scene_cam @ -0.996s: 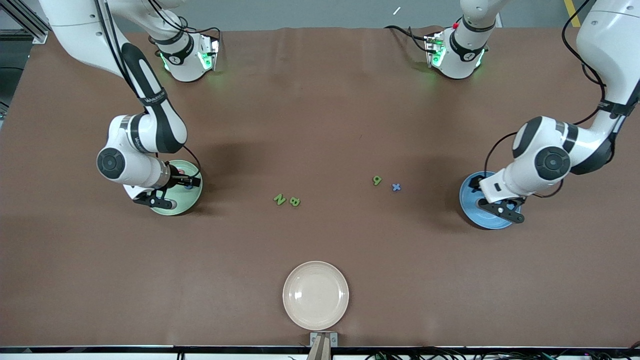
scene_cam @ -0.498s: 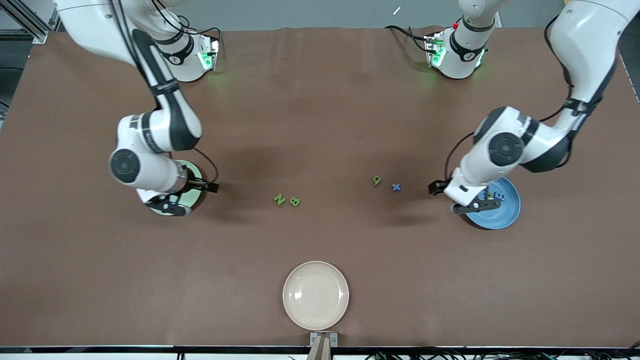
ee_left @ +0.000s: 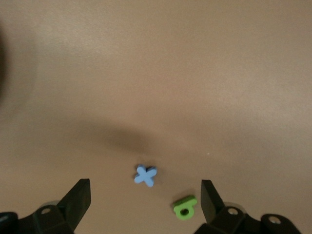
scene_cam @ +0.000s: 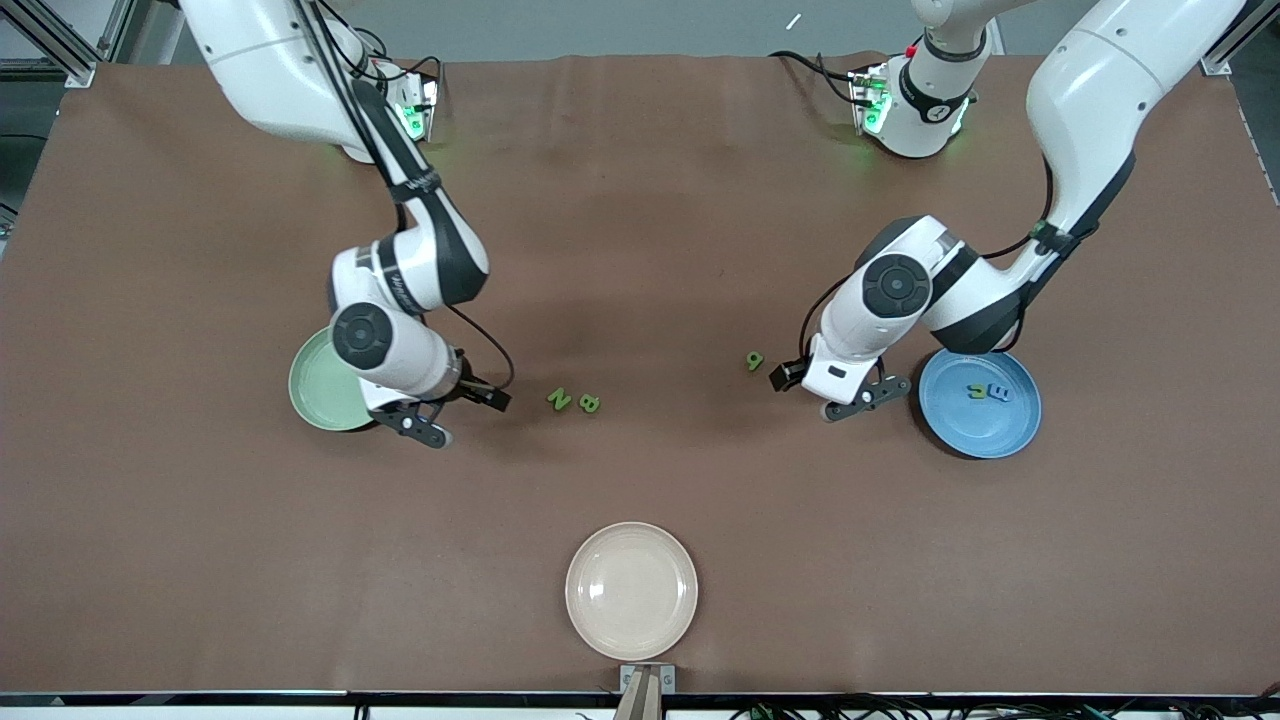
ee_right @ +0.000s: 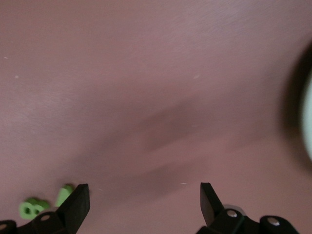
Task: Sort upper and lower case letters into plates
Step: 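Grasp blue x with the left gripper while the right gripper grasps green N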
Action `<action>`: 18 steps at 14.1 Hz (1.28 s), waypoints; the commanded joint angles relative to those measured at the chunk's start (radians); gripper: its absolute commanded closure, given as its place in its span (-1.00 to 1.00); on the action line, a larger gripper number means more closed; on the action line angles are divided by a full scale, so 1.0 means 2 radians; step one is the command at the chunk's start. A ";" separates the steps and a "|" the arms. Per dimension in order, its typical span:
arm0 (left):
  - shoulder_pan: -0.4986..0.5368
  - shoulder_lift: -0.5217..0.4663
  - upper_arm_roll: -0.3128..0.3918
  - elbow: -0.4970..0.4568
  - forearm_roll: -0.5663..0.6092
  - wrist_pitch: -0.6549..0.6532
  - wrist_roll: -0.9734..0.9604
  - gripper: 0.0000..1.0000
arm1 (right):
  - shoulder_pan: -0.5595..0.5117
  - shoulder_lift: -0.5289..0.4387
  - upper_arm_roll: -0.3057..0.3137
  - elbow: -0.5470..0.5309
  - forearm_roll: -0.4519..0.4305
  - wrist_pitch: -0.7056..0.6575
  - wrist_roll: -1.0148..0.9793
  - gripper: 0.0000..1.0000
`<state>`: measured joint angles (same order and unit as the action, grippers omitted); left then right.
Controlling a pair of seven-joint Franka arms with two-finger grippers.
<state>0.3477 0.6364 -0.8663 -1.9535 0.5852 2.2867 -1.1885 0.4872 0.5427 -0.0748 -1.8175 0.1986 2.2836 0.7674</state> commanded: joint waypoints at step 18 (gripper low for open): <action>-0.033 0.057 0.030 -0.009 0.079 0.031 -0.044 -0.30 | 0.089 0.080 -0.006 0.057 0.004 0.073 0.248 -0.41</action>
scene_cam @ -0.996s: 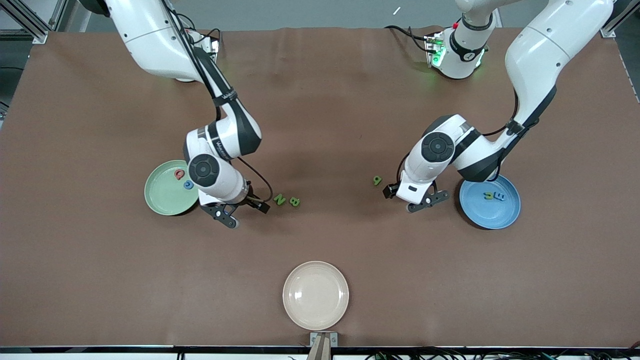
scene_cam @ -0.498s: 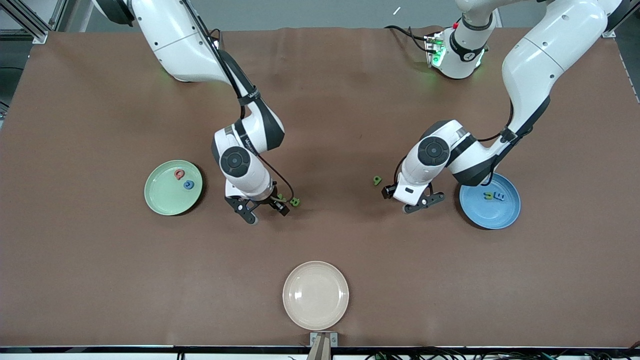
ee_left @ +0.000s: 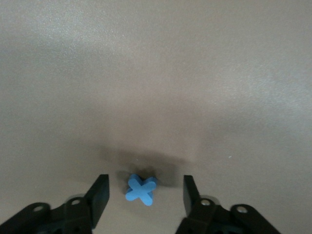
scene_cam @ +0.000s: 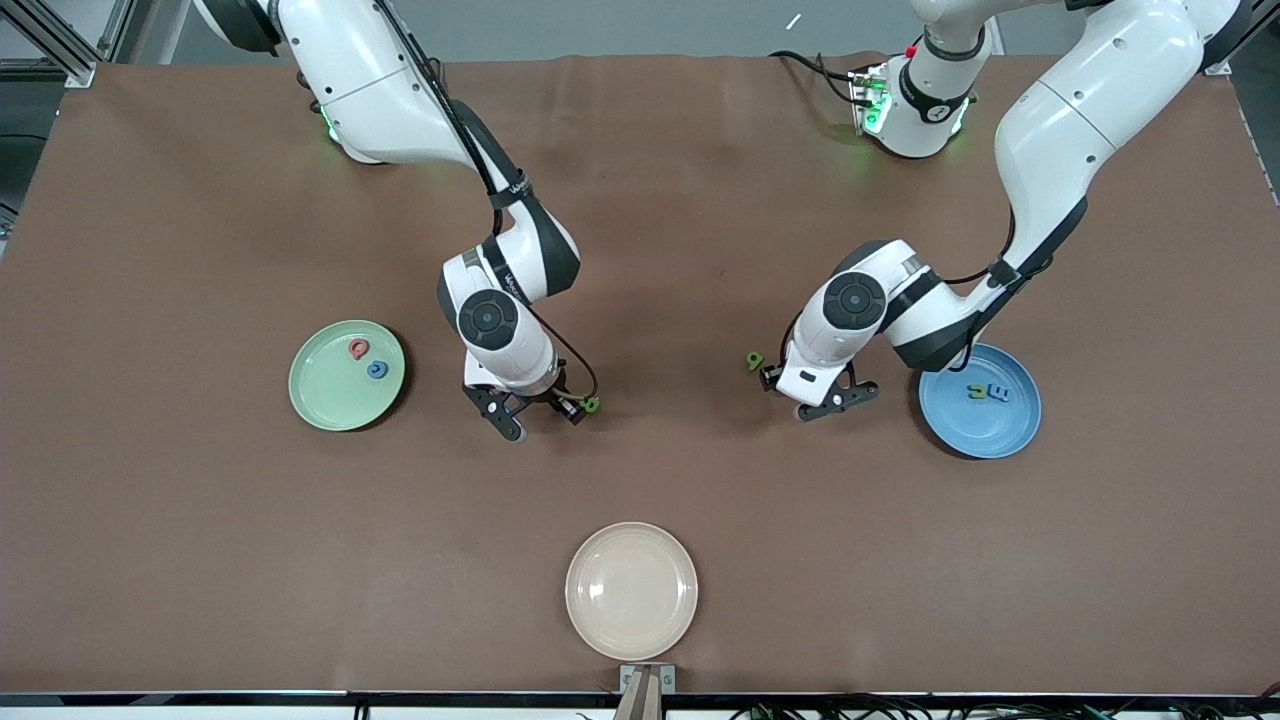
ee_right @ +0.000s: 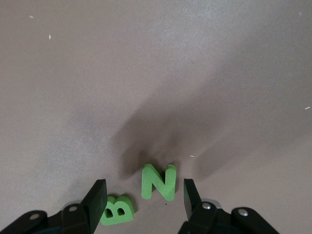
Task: Sort upper and lower case letters into plates
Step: 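Grasp blue x with the left gripper while the right gripper grasps green N, then drop x in blue plate with the left gripper while the right gripper drops N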
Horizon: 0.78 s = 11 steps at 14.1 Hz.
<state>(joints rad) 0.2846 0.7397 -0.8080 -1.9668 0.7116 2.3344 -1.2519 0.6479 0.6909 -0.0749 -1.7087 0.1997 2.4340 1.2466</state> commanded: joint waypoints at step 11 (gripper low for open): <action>-0.001 0.005 0.001 -0.008 0.023 0.009 -0.012 0.47 | 0.008 0.010 -0.006 0.002 -0.011 -0.005 0.007 0.99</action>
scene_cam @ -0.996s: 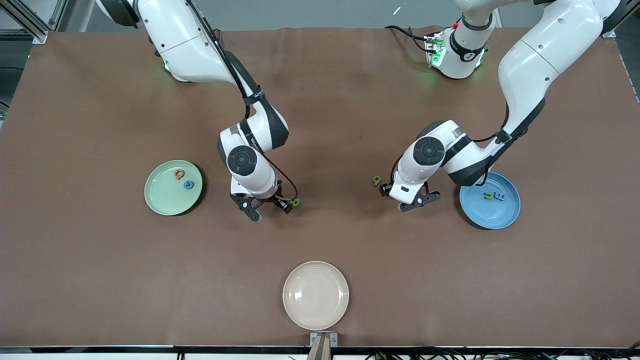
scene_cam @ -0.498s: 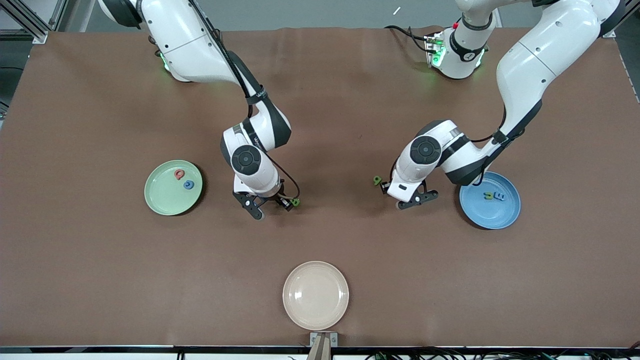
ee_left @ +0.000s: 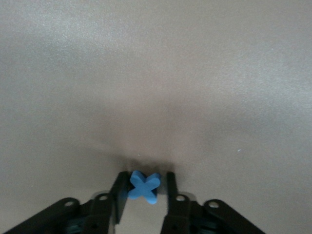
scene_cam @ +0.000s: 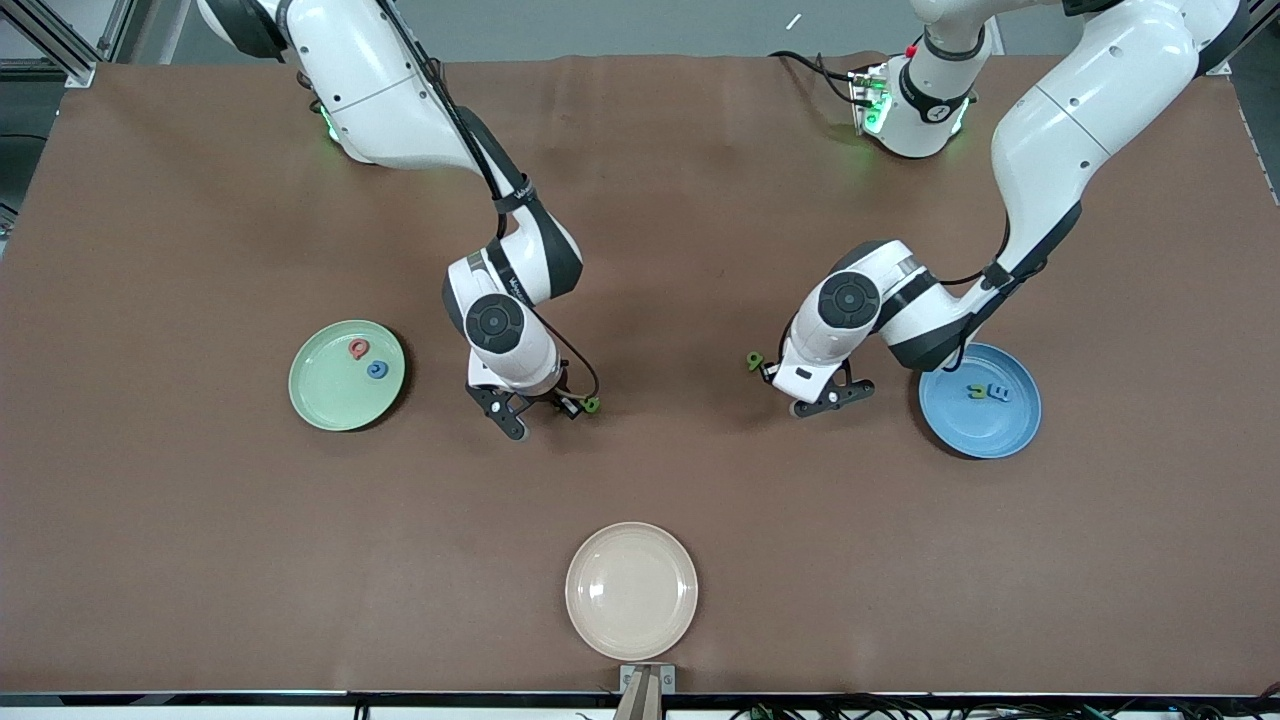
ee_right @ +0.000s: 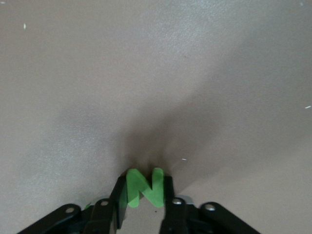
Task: Sort upper and lower case letters into plates
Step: 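Drop x in blue plate with the left gripper while the right gripper drops N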
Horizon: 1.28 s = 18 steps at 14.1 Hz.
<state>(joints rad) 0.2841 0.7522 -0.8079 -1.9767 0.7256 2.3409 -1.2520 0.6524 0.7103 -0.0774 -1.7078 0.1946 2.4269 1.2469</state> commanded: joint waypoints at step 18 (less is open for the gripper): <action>0.349 -0.049 -0.145 -0.079 0.048 -0.067 0.292 0.57 | -0.281 -0.212 -0.007 -0.205 -0.052 -0.111 -0.548 1.00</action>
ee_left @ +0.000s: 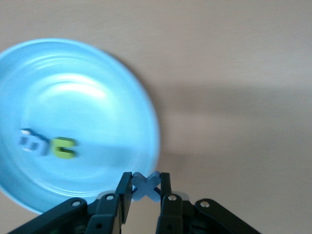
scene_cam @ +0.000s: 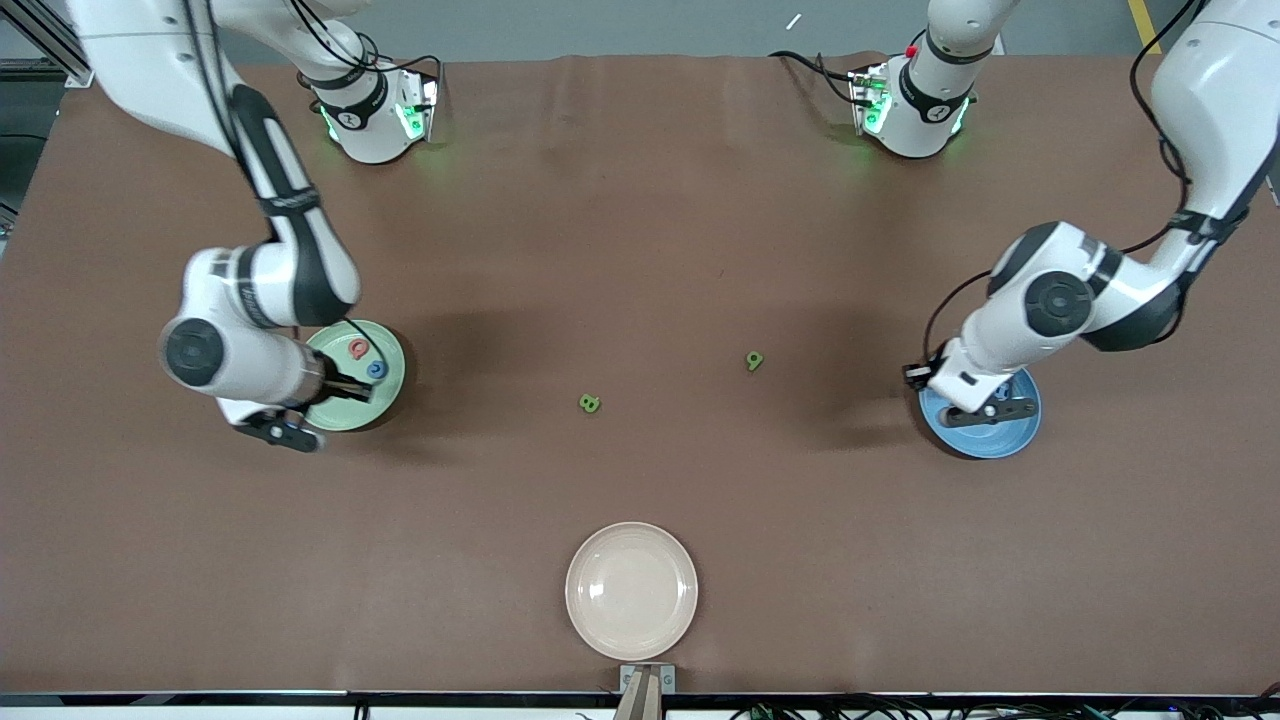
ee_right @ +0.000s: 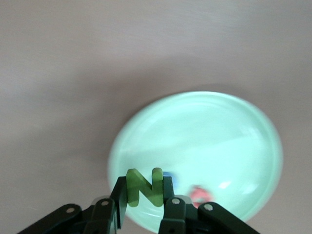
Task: Sort upper and lower case letters into plates
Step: 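Drop x in blue plate with the left gripper while the right gripper drops N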
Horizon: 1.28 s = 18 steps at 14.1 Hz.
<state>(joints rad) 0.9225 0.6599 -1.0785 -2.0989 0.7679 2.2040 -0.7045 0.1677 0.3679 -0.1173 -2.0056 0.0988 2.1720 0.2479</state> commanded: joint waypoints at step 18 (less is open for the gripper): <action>0.007 0.039 0.052 -0.013 0.070 0.045 0.032 0.39 | -0.063 -0.013 0.017 -0.140 0.015 0.161 -0.094 -0.04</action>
<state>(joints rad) 0.9331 0.7425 -0.9772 -2.1263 0.8825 2.2847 -0.6433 0.0323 0.3455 -0.0840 -2.2881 0.1121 2.4920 0.0516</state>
